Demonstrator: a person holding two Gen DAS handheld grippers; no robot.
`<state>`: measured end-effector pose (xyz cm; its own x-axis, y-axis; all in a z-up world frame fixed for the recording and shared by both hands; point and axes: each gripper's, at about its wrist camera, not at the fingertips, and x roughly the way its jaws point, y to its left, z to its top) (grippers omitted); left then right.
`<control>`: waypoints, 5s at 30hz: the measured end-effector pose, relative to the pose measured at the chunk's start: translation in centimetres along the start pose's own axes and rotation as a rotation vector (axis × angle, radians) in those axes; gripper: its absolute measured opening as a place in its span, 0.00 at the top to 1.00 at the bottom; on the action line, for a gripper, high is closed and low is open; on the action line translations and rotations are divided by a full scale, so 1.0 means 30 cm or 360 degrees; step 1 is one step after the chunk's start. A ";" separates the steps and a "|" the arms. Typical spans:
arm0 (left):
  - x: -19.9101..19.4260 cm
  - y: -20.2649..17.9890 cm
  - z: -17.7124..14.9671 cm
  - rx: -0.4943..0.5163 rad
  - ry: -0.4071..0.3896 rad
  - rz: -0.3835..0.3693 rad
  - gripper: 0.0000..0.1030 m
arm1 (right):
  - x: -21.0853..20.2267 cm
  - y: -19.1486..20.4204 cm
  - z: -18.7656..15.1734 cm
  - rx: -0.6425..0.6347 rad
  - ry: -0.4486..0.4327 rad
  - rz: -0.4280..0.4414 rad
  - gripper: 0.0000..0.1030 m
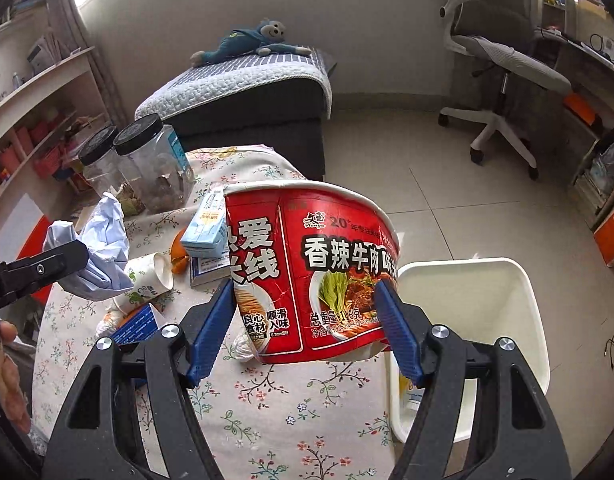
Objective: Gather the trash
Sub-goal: 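Carry the red noodle cup and white paper over the bin and release both, then grasp the white tissue with the left gripper while the right gripper grasps the blue box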
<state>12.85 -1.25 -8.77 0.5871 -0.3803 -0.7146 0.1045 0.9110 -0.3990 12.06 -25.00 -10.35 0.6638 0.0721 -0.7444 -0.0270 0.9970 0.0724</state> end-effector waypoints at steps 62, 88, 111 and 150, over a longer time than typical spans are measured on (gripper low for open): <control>0.230 -0.474 -0.175 0.0391 0.0076 0.0062 0.16 | -0.153 -0.380 -0.117 0.0167 -0.0125 -0.0678 0.07; 0.055 0.049 -0.115 0.0183 0.0156 0.0450 0.13 | -0.052 0.135 -0.065 -0.0124 -0.0066 -0.0353 0.07; 0.219 0.511 -0.132 -0.0206 0.0597 0.0545 0.31 | 0.212 0.382 -0.169 0.0131 0.0547 0.0086 0.07; -0.140 0.532 -0.074 -0.0185 0.0295 0.0324 0.66 | 0.365 0.658 -0.261 -0.0163 0.0783 0.0156 0.38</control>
<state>10.27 14.54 -13.41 0.4291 -0.2243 -0.8750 -0.0991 0.9512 -0.2924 12.95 -4.31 -22.26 0.2245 0.1456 -0.9635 -0.1611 0.9807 0.1106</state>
